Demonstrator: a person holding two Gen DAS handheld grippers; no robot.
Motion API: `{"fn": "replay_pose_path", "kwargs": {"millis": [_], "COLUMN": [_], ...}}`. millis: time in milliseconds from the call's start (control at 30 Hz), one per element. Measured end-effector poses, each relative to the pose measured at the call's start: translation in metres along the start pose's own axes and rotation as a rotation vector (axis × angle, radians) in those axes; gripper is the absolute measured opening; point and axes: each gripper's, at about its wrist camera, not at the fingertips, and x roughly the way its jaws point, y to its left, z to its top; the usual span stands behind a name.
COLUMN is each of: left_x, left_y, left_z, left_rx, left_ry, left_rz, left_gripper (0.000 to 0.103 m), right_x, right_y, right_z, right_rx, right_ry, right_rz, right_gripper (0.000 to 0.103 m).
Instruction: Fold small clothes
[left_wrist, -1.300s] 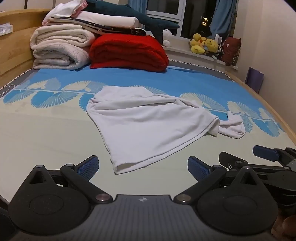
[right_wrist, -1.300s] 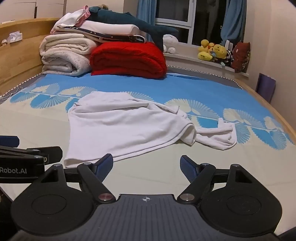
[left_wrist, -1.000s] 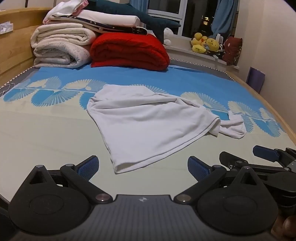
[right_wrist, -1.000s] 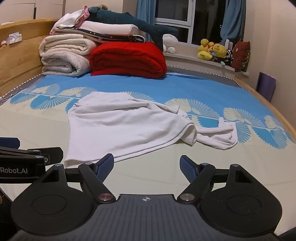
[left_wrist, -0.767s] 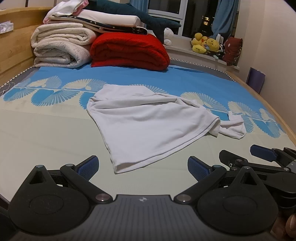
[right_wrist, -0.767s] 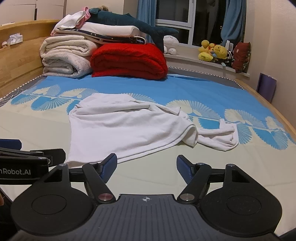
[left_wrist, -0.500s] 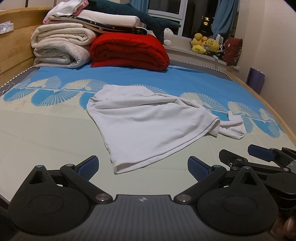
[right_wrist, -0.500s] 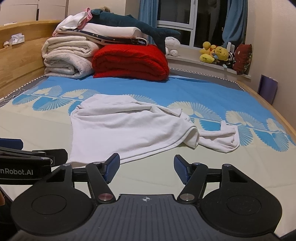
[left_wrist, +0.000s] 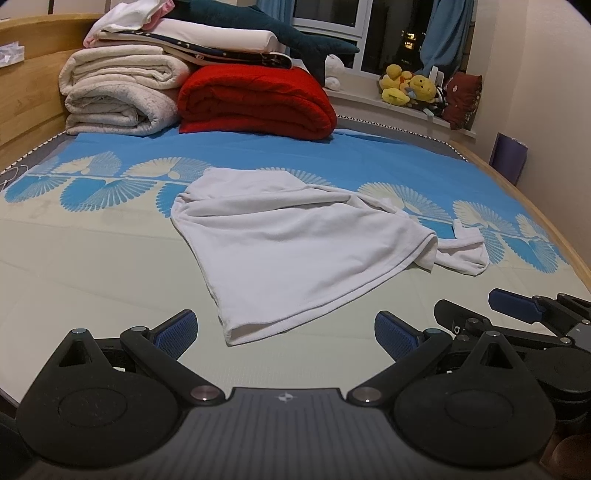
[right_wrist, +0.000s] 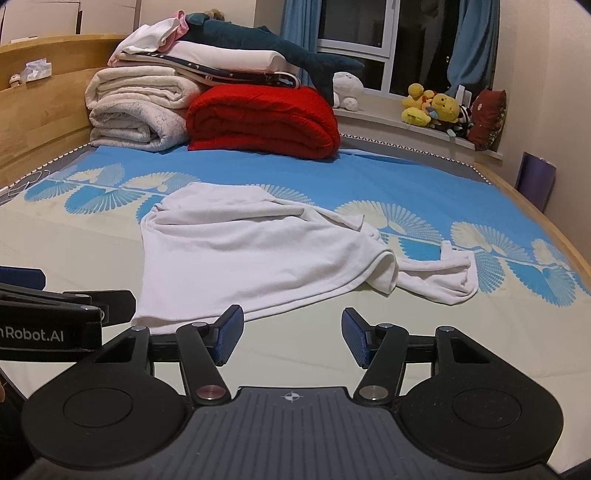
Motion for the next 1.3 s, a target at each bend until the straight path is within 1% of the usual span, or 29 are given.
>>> {"fn": "replay_pose_path", "kwargs": {"millis": [100,300,333,467,667,900,1000,1033,1067,1100,1133,1167,1200,1233,1267,1300], "left_x": [0.000,0.000,0.000,0.001,0.002,0.003,0.003,0.002,0.001,0.001,0.002,0.004,0.006,0.011,0.016,0.022], "left_y": [-0.001,0.000,0.000,-0.001,-0.003,-0.003,-0.005,-0.006,-0.007,-0.007,-0.007,-0.006,-0.003,0.001,0.004,0.007], "left_z": [-0.001,0.000,0.000,-0.001,-0.001,-0.002,-0.005,-0.006,-0.006,-0.007,-0.008,-0.009,-0.009,-0.009,-0.008,-0.006], "left_rx": [0.002,0.003,0.002,0.000,0.009,0.013,0.040,0.055,0.070,0.086,0.105,0.115,0.120,0.115,0.099,0.084], "left_ry": [0.003,0.007,0.007,0.014,0.013,0.010,-0.005,-0.011,-0.016,-0.017,-0.010,0.002,0.023,0.048,0.072,0.093], "left_rz": [0.000,0.000,-0.001,0.002,0.001,0.004,0.010,0.008,0.006,0.001,-0.004,-0.012,-0.020,-0.030,-0.034,-0.033], "left_gripper": [0.102,0.102,0.102,0.102,0.102,0.102,0.102,0.100,0.092,0.079,0.072,0.058,0.048,0.045,0.043,0.043], "right_x": [-0.001,0.002,0.003,0.003,0.005,0.005,0.004,0.003,0.003,0.001,-0.001,-0.003,-0.005,-0.005,-0.005,-0.004], "right_y": [-0.001,-0.001,-0.002,-0.003,-0.007,-0.007,-0.008,-0.010,-0.013,-0.018,-0.024,-0.031,-0.039,-0.047,-0.055,-0.063], "right_z": [0.000,0.000,0.000,0.001,0.000,0.000,0.002,0.003,0.006,0.009,0.013,0.017,0.023,0.029,0.037,0.044], "right_rx": [0.006,-0.017,-0.015,-0.006,-0.002,-0.010,-0.008,-0.002,0.010,0.027,0.045,0.063,0.076,0.084,0.081,0.072], "right_ry": [-0.018,0.013,0.034,0.033,0.061,0.053,0.031,0.026,0.011,0.005,-0.006,-0.022,-0.030,-0.034,-0.032,-0.039], "right_rz": [0.002,-0.012,-0.011,-0.009,-0.012,-0.019,-0.023,-0.022,-0.021,-0.018,-0.016,-0.015,-0.016,-0.010,0.002,0.017], "right_gripper": [0.061,0.061,0.061,0.061,0.061,0.061,0.061,0.061,0.060,0.059,0.058,0.057,0.052,0.049,0.048,0.046]}}
